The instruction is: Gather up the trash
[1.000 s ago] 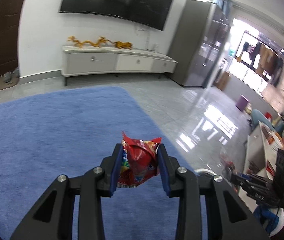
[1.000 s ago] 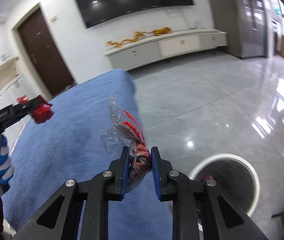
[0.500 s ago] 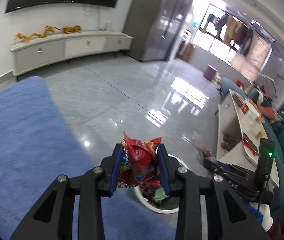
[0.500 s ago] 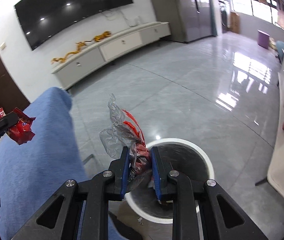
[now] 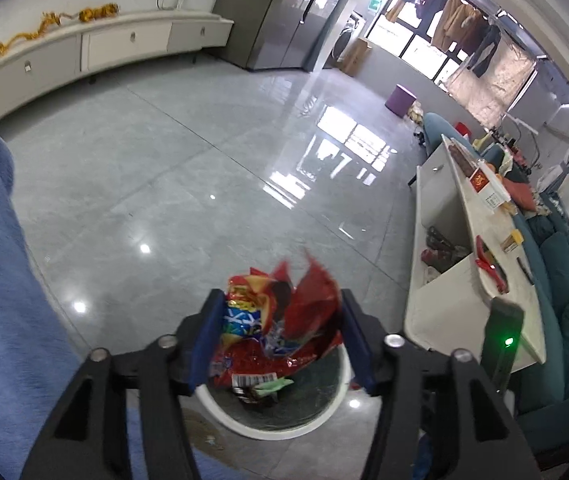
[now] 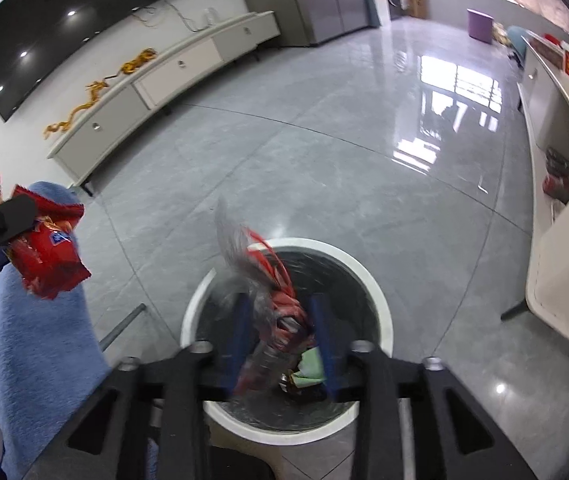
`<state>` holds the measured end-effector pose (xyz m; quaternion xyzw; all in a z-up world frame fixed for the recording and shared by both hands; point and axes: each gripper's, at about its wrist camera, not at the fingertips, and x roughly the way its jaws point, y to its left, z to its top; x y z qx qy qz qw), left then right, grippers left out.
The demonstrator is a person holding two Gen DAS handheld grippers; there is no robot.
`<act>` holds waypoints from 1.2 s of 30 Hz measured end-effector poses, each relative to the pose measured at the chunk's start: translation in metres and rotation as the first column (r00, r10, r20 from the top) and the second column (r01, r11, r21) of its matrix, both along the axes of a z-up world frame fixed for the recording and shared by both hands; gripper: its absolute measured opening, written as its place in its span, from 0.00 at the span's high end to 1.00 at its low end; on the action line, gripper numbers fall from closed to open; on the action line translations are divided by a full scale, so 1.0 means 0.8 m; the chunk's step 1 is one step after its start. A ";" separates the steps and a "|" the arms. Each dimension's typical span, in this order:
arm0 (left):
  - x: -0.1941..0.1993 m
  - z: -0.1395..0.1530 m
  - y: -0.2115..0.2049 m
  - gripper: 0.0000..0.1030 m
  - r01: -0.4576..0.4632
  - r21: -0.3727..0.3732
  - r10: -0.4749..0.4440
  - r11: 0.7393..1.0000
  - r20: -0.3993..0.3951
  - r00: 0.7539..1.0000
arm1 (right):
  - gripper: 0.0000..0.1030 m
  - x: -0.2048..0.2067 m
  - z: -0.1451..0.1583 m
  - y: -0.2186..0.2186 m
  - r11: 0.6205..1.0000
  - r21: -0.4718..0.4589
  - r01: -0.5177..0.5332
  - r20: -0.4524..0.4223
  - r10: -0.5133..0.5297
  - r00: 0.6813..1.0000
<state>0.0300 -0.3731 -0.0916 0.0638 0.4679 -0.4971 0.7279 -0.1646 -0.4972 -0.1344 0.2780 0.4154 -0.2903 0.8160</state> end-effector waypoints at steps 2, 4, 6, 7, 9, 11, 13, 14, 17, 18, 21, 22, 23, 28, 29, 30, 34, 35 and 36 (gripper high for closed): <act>-0.001 -0.010 -0.010 0.43 0.005 0.005 -0.005 1.000 -0.034 0.999 | 0.54 -0.005 -0.006 -0.005 1.000 0.007 0.023 -0.005 -0.023 1.000; -0.003 -0.016 -0.017 0.42 0.005 0.018 -0.004 1.000 -0.044 0.999 | 0.53 -0.006 -0.012 -0.010 0.999 0.019 0.040 -0.012 -0.040 0.999; -0.006 -0.020 -0.020 0.42 0.008 0.029 -0.007 1.000 -0.042 0.999 | 0.50 -0.010 -0.016 -0.013 0.998 0.026 0.055 -0.015 -0.054 0.998; -0.008 -0.021 -0.021 0.42 0.010 0.033 -0.009 0.999 -0.040 0.999 | 0.50 -0.011 -0.018 -0.017 0.998 0.030 0.059 -0.015 -0.059 0.998; -0.012 -0.022 -0.021 0.42 0.014 0.040 -0.013 0.999 -0.035 0.999 | 0.49 -0.013 -0.018 -0.016 0.997 0.032 0.064 -0.017 -0.064 0.998; -0.016 -0.022 -0.023 0.41 0.014 0.043 -0.013 0.999 -0.031 0.999 | 0.48 -0.014 -0.019 -0.015 0.997 0.033 0.066 -0.015 -0.066 0.998; -0.018 -0.020 -0.022 0.41 0.012 0.041 -0.011 0.999 -0.026 1.000 | 0.47 -0.014 -0.017 -0.013 0.997 0.027 0.066 -0.010 -0.066 0.998; -0.021 -0.018 -0.022 0.41 0.010 0.042 -0.009 0.999 -0.018 1.000 | 0.47 -0.013 -0.014 -0.011 0.998 0.022 0.066 -0.008 -0.066 0.998; -0.025 -0.006 -0.007 0.41 -0.003 0.043 0.001 0.999 0.046 0.999 | 0.46 -0.010 -0.005 -0.004 0.999 0.004 0.053 0.006 -0.053 0.999; -0.028 -0.001 0.000 0.41 -0.016 0.048 0.012 0.999 0.084 0.996 | 0.46 -0.007 0.000 0.000 0.999 -0.012 0.044 0.007 -0.043 0.999; -0.032 0.013 0.026 0.41 -0.055 0.062 0.043 0.997 0.185 0.982 | 0.44 0.003 0.013 0.016 0.998 -0.059 0.005 0.009 -0.004 1.000; -0.034 0.016 0.032 0.40 -0.067 0.064 0.052 0.996 0.203 0.978 | 0.44 0.007 0.018 0.024 0.997 -0.075 -0.011 0.013 0.012 1.000; -0.034 0.021 0.043 0.38 -0.085 0.061 0.069 0.995 0.228 0.971 | 0.42 0.011 0.024 0.033 0.995 -0.093 -0.032 0.020 0.034 0.999; -0.025 0.041 0.104 0.35 -0.203 0.048 0.176 0.978 0.330 0.928 | 0.39 0.031 0.047 0.076 0.977 -0.171 -0.125 0.040 0.134 0.990; -0.022 0.045 0.118 0.35 -0.225 0.040 0.199 0.973 0.339 0.920 | 0.37 0.036 0.052 0.087 0.972 -0.185 -0.147 0.046 0.158 0.986; -0.020 0.047 0.128 0.35 -0.240 0.035 0.213 0.970 0.344 0.914 | 0.36 0.039 0.055 0.095 0.968 -0.193 -0.161 0.051 0.174 0.983; -0.014 0.062 0.181 0.35 -0.329 0.015 0.296 0.944 0.397 0.869 | 0.33 0.052 0.070 0.126 0.947 -0.236 -0.217 0.070 0.239 0.968; -0.013 0.064 0.189 0.35 -0.344 0.012 0.310 0.939 0.406 0.860 | 0.31 0.054 0.074 0.135 0.941 -0.250 -0.228 0.074 0.253 0.965; -0.012 0.066 0.201 0.35 -0.364 0.006 0.329 0.931 0.416 0.848 | 0.29 0.054 0.076 0.141 0.937 -0.259 -0.234 0.078 0.261 0.962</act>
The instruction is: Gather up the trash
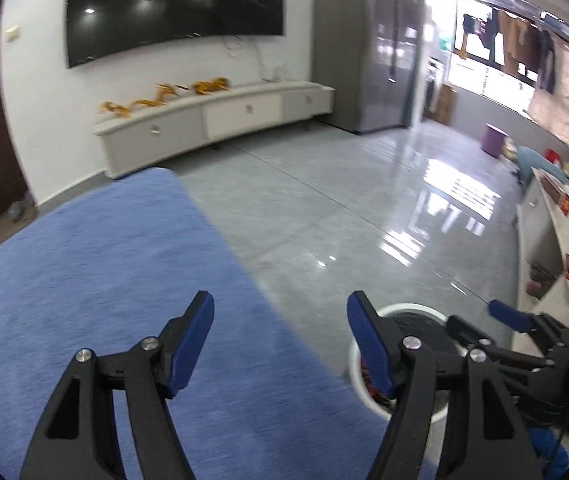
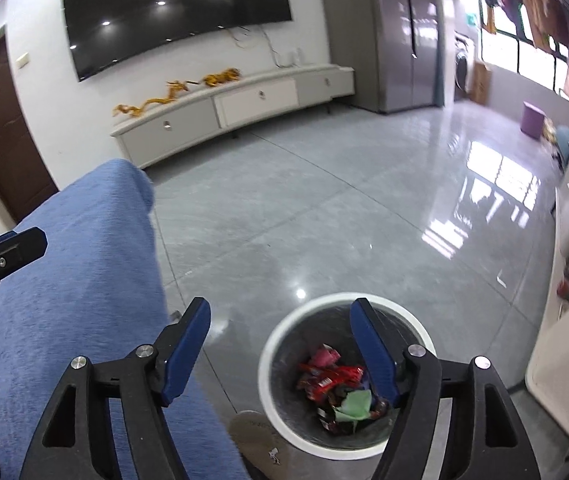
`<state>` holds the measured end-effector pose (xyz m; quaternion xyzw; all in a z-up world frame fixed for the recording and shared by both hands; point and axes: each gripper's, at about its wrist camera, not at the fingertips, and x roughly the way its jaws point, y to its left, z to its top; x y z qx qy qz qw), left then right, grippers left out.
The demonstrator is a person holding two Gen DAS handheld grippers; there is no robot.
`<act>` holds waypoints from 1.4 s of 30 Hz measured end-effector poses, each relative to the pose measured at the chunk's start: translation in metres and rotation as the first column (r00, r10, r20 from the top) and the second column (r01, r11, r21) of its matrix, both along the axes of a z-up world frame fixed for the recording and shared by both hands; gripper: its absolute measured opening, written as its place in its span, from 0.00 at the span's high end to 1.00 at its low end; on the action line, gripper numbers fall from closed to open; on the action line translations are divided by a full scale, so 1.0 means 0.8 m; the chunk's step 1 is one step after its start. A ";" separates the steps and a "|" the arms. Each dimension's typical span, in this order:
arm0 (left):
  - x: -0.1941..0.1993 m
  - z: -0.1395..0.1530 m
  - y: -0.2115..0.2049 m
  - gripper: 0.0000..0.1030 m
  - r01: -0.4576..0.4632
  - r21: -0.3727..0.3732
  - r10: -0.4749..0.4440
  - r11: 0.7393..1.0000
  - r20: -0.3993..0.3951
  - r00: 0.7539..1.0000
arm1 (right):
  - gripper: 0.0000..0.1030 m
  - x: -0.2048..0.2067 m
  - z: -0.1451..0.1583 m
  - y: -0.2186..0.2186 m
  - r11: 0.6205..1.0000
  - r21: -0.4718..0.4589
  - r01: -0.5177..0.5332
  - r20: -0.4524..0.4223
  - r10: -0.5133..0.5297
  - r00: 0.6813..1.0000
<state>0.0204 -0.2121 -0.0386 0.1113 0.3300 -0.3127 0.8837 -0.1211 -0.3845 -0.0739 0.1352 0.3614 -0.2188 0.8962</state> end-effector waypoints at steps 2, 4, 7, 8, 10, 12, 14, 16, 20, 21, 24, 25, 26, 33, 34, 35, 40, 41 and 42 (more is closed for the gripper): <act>0.004 0.004 0.023 0.35 -0.043 -0.005 0.043 0.999 0.012 0.999 | 0.26 0.003 0.005 0.012 1.000 -0.014 -0.016 0.014 0.016 1.000; 0.007 0.004 0.042 0.35 -0.075 -0.009 0.075 0.997 0.017 0.997 | 0.23 0.008 0.010 0.024 0.999 -0.031 -0.034 0.025 0.035 0.999; 0.009 0.005 0.065 0.35 -0.117 -0.013 0.117 0.993 0.022 0.993 | 0.19 0.015 0.016 0.042 0.997 -0.054 -0.062 0.031 0.064 0.997; 0.010 0.004 0.071 0.35 -0.131 -0.012 0.131 0.991 0.021 0.991 | 0.17 0.018 0.016 0.048 0.996 -0.061 -0.072 0.032 0.074 0.997; 0.012 0.003 0.084 0.35 -0.151 -0.016 0.152 0.988 0.020 0.988 | 0.13 0.025 0.018 0.062 0.993 -0.078 -0.094 0.028 0.096 0.995; 0.013 0.002 0.099 0.35 -0.176 -0.017 0.176 0.984 0.020 0.984 | 0.09 0.027 0.018 0.071 0.990 -0.093 -0.109 0.026 0.112 0.993; 0.012 0.001 0.103 0.35 -0.191 -0.019 0.192 0.981 0.020 0.981 | 0.07 0.033 0.019 0.083 0.986 -0.109 -0.128 0.021 0.131 0.991; 0.013 0.001 0.113 0.35 -0.212 -0.018 0.212 0.977 0.024 0.977 | 0.04 0.035 0.019 0.092 0.983 -0.124 -0.137 0.020 0.141 0.990; 0.015 0.001 0.135 0.34 -0.262 -0.011 0.262 0.965 0.045 0.964 | 0.01 0.039 0.020 0.109 0.976 -0.154 -0.155 0.019 0.160 0.987; 0.015 0.001 0.140 0.34 -0.275 -0.010 0.275 0.961 0.050 0.960 | 0.00 0.039 0.020 0.113 0.974 -0.163 -0.159 0.019 0.164 0.986; 0.018 0.001 0.154 0.34 -0.309 -0.010 0.309 0.951 0.058 0.949 | 0.00 0.040 0.021 0.121 0.969 -0.185 -0.165 0.022 0.172 0.985; 0.019 0.001 0.158 0.34 -0.317 -0.011 0.317 0.948 0.059 0.947 | 0.00 0.041 0.021 0.123 0.968 -0.189 -0.167 0.023 0.175 0.984; 0.021 0.001 0.163 0.34 -0.329 -0.012 0.329 0.944 0.058 0.942 | 0.00 0.042 0.022 0.125 0.967 -0.192 -0.169 0.024 0.176 0.984; 0.033 -0.007 0.191 0.34 -0.388 -0.008 0.388 0.922 0.059 0.920 | 0.00 0.046 0.024 0.138 0.961 -0.215 -0.176 0.034 0.188 0.982; 0.034 -0.008 0.193 0.34 -0.394 -0.006 0.394 0.919 0.062 0.917 | 0.00 0.046 0.024 0.139 0.960 -0.219 -0.175 0.038 0.187 0.982; 0.035 -0.008 0.195 0.34 -0.401 -0.002 0.400 0.916 0.065 0.914 | 0.00 0.046 0.025 0.139 0.960 -0.221 -0.173 0.041 0.186 0.982; 0.030 -0.010 0.198 0.34 -0.414 0.013 0.411 0.910 0.090 0.907 | 0.00 0.044 0.029 0.141 0.958 -0.242 -0.156 0.062 0.176 0.982; 0.027 -0.009 0.198 0.34 -0.414 0.013 0.411 0.910 0.092 0.907 | 0.00 0.045 0.029 0.142 0.957 -0.244 -0.155 0.065 0.175 0.982; 0.026 -0.009 0.198 0.34 -0.414 0.013 0.411 0.910 0.094 0.907 | 0.00 0.045 0.029 0.142 0.957 -0.245 -0.154 0.068 0.175 0.982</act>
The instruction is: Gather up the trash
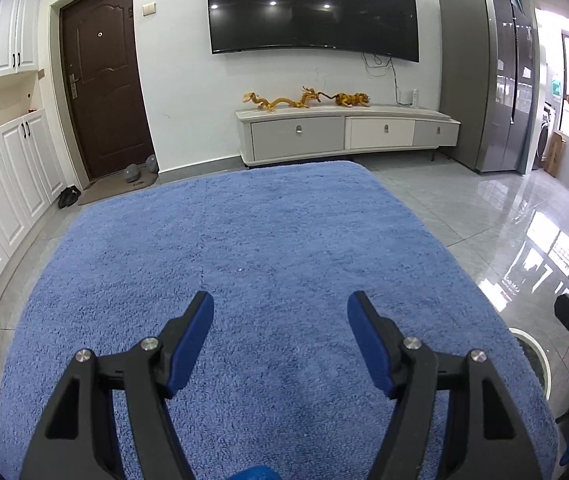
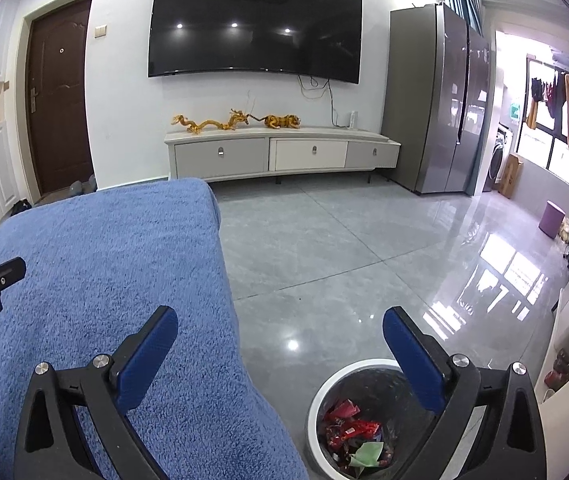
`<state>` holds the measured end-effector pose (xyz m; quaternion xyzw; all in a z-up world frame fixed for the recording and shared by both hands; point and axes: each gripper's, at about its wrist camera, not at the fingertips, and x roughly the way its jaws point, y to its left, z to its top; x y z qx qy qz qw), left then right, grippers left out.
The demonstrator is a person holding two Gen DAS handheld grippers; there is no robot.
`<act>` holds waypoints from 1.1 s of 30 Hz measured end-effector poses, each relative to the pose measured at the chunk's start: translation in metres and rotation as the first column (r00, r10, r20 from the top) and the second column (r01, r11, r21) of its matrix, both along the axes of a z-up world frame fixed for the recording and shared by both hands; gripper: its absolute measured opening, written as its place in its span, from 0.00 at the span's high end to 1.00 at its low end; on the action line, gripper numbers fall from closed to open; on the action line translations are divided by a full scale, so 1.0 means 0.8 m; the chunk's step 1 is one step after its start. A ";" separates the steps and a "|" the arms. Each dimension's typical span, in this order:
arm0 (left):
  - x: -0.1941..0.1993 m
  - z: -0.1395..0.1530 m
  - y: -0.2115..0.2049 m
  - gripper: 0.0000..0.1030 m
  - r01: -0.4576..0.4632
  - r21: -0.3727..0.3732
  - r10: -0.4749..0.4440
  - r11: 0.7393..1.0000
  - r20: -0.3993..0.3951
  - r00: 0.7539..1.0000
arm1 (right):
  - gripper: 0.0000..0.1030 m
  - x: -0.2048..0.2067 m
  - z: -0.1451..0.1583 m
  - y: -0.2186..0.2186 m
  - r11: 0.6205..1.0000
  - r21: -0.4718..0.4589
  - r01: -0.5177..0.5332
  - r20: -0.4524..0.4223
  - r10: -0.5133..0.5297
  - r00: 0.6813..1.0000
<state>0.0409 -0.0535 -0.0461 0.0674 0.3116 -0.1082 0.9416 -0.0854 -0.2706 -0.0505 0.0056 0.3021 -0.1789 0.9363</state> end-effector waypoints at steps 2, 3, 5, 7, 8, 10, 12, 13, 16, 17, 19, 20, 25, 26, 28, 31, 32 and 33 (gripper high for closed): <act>-0.001 0.000 0.001 0.34 -0.002 0.000 0.002 1.000 0.000 1.000 | 0.00 0.001 -0.002 0.001 1.000 0.000 -0.002 -0.001 0.002 1.000; -0.002 0.000 0.002 0.34 -0.003 0.002 0.003 1.000 0.003 1.000 | 0.00 0.002 -0.002 0.001 1.000 0.000 -0.003 -0.003 0.003 1.000; -0.006 -0.001 0.004 0.34 -0.004 0.004 0.004 1.000 0.007 1.000 | 0.00 0.001 -0.003 0.002 1.000 0.001 -0.006 -0.004 0.006 1.000; -0.006 -0.001 0.004 0.34 -0.005 0.002 0.005 1.000 0.005 1.000 | 0.00 0.001 -0.004 0.001 1.000 0.004 -0.008 -0.006 0.008 1.000; -0.007 -0.001 0.005 0.34 -0.006 0.002 0.006 1.000 0.005 1.000 | 0.00 0.001 -0.004 0.001 1.000 0.005 -0.008 -0.006 0.008 1.000; -0.008 -0.001 0.007 0.30 -0.008 0.002 0.008 1.000 0.007 1.000 | 0.00 0.003 -0.005 0.001 1.000 0.008 -0.009 -0.009 0.009 1.000; -0.009 0.000 0.009 0.24 -0.010 -0.001 0.010 1.000 0.011 1.000 | 0.00 0.003 -0.006 0.001 1.000 0.010 -0.009 -0.010 0.009 1.000; -0.010 0.000 0.010 0.24 -0.012 0.000 0.012 1.000 0.014 1.000 | 0.00 0.003 -0.006 0.002 1.000 0.011 -0.009 -0.010 0.009 1.000; -0.010 0.000 0.012 0.23 -0.009 -0.002 0.009 1.000 0.015 1.000 | 0.00 0.003 -0.007 0.002 1.000 0.015 -0.009 -0.012 0.009 1.000; -0.011 0.000 0.012 0.23 -0.009 -0.002 0.009 1.000 0.015 1.000 | 0.00 0.004 -0.008 0.002 1.000 0.017 -0.010 -0.012 0.010 1.000; -0.011 0.000 0.011 0.23 -0.006 -0.001 0.006 1.000 0.014 1.000 | 0.00 0.003 -0.009 0.004 1.000 0.016 -0.011 -0.013 0.011 1.000; -0.011 0.000 0.011 0.23 -0.004 -0.001 0.004 1.000 0.013 1.000 | 0.00 0.003 -0.008 0.004 1.000 0.015 -0.011 -0.012 0.011 1.000; -0.010 -0.001 0.010 0.22 0.001 0.003 -0.001 1.000 0.009 1.000 | 0.00 0.001 -0.006 0.002 1.000 0.009 0.002 -0.001 -0.002 1.000; -0.011 -0.002 0.010 0.22 0.001 0.004 -0.002 1.000 0.009 1.000 | 0.00 -0.001 -0.006 0.001 1.000 0.010 0.006 0.002 -0.006 1.000; -0.011 -0.003 0.009 0.22 0.003 0.005 -0.003 1.000 0.008 1.000 | 0.00 -0.002 -0.006 0.000 1.000 0.011 0.013 0.006 -0.013 1.000; -0.012 -0.004 0.009 0.21 0.007 0.006 -0.007 1.000 0.005 1.000 | 0.00 -0.003 -0.006 -0.001 1.000 0.014 0.016 0.004 -0.016 1.000; -0.013 -0.004 0.008 0.21 0.008 0.006 -0.008 1.000 0.004 1.000 | 0.00 -0.003 -0.007 -0.001 1.000 0.015 0.016 0.003 -0.016 1.000; -0.013 -0.004 0.008 0.21 0.009 0.007 -0.009 1.000 0.004 1.000 | 0.00 -0.003 -0.007 0.000 1.000 0.015 0.014 0.001 -0.014 1.000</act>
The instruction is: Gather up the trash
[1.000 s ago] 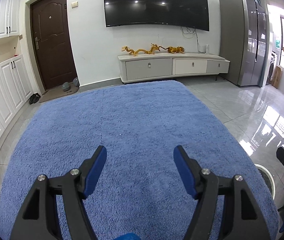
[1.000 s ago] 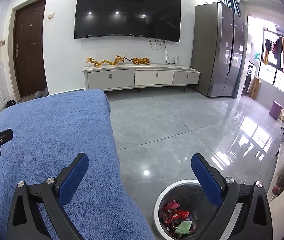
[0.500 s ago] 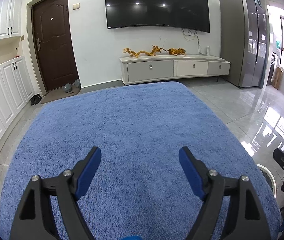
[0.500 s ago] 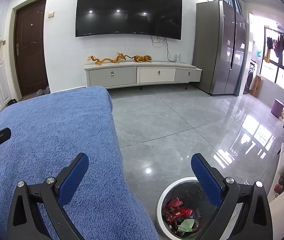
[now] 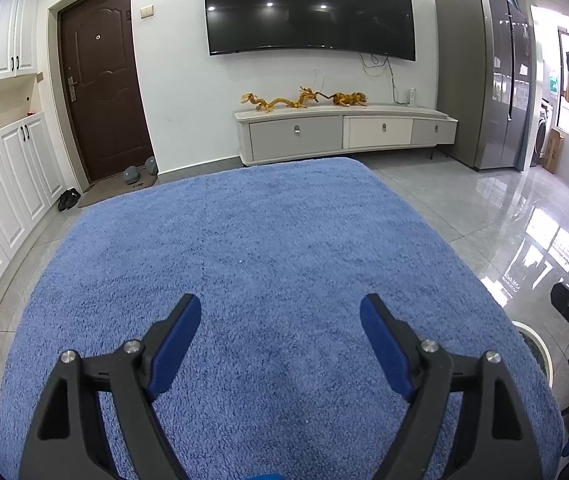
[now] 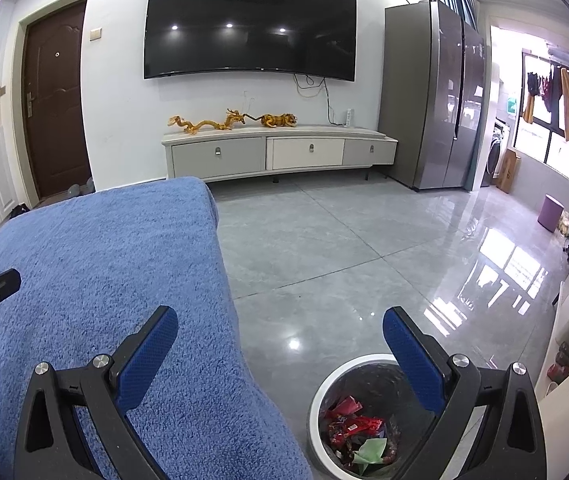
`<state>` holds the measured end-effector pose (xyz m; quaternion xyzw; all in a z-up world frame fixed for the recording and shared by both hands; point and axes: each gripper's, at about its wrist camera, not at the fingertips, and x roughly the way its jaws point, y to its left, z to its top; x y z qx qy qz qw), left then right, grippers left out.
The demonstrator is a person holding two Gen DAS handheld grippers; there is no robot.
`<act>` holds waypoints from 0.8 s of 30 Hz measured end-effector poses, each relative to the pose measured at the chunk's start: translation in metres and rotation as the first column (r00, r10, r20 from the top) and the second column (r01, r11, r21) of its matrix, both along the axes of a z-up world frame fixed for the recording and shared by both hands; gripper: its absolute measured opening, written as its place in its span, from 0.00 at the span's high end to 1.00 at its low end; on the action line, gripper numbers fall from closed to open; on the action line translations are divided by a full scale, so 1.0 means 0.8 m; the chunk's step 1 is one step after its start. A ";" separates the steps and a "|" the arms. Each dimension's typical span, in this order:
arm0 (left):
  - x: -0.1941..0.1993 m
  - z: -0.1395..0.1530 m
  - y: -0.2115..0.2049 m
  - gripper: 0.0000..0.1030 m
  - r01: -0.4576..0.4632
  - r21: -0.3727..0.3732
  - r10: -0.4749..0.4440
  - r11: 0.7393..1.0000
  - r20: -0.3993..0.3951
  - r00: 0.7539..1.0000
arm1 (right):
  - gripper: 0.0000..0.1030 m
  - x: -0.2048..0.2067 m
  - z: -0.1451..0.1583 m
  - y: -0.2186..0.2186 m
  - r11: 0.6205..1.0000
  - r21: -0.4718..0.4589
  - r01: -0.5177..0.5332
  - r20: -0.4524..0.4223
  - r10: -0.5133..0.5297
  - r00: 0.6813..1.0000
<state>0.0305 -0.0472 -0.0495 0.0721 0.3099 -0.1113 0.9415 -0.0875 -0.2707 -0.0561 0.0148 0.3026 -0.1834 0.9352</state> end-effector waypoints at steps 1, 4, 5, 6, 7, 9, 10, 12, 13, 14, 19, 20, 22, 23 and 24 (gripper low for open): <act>-0.001 0.000 0.000 0.21 0.000 0.000 0.000 1.000 0.000 1.000 | 0.00 0.000 0.000 0.001 1.000 0.000 -0.001 -0.001 0.001 1.000; -0.001 -0.001 0.000 0.21 0.002 0.000 -0.002 1.000 0.000 1.000 | 0.00 0.002 0.000 0.002 1.000 -0.001 -0.004 -0.005 0.004 1.000; -0.002 -0.001 0.000 0.20 0.003 -0.001 -0.003 1.000 -0.002 1.000 | 0.00 0.003 0.000 0.002 1.000 0.000 -0.005 -0.006 0.005 1.000; -0.002 -0.002 0.000 0.20 0.004 -0.001 -0.004 1.000 -0.003 1.000 | 0.00 0.003 0.000 0.002 1.000 0.001 -0.005 -0.007 0.005 1.000; -0.002 -0.002 0.000 0.20 0.005 -0.002 -0.005 1.000 -0.005 1.000 | 0.00 0.004 0.000 0.002 1.000 0.001 -0.005 -0.009 0.005 1.000; -0.002 -0.003 -0.001 0.20 0.007 -0.002 -0.007 1.000 -0.009 1.000 | 0.00 0.004 -0.002 0.002 1.000 0.003 -0.004 -0.010 0.004 1.000; -0.001 -0.004 -0.001 0.20 0.008 0.000 -0.008 1.000 -0.011 1.000 | 0.00 0.004 -0.002 0.002 1.000 0.004 -0.003 -0.008 0.003 1.000; -0.002 -0.006 -0.001 0.20 0.009 0.013 -0.009 1.000 -0.021 1.000 | 0.00 0.003 -0.004 0.001 1.000 0.005 -0.002 -0.003 0.002 1.000; -0.003 -0.006 0.000 0.20 0.007 0.018 -0.007 1.000 -0.024 1.000 | 0.00 0.003 -0.006 0.000 1.000 0.005 -0.004 -0.001 0.004 1.000; -0.005 -0.006 0.001 0.20 0.005 0.022 -0.004 1.000 -0.024 1.000 | 0.00 0.005 -0.007 0.000 1.000 0.007 -0.010 0.002 0.010 1.000; -0.013 -0.001 0.022 0.20 -0.059 0.035 0.059 0.998 -0.004 0.998 | 0.00 0.017 -0.012 0.004 0.999 0.027 -0.044 0.010 0.044 0.999; -0.013 -0.001 0.025 0.20 -0.070 0.034 0.070 0.997 -0.006 0.998 | 0.00 0.019 -0.012 0.006 0.998 0.025 -0.054 0.011 0.054 0.998; -0.011 -0.002 0.032 0.20 -0.095 0.037 0.096 0.995 -0.013 0.995 | 0.00 0.019 -0.012 0.008 0.998 0.024 -0.065 0.013 0.064 0.998; -0.010 -0.002 0.034 0.20 -0.102 0.039 0.102 0.994 -0.013 0.995 | 0.00 0.019 -0.013 0.009 0.997 0.023 -0.069 0.013 0.068 0.998; -0.010 -0.002 0.035 0.20 -0.106 0.043 0.107 0.993 -0.013 0.994 | 0.00 0.018 -0.013 0.010 0.997 0.021 -0.073 0.012 0.073 0.997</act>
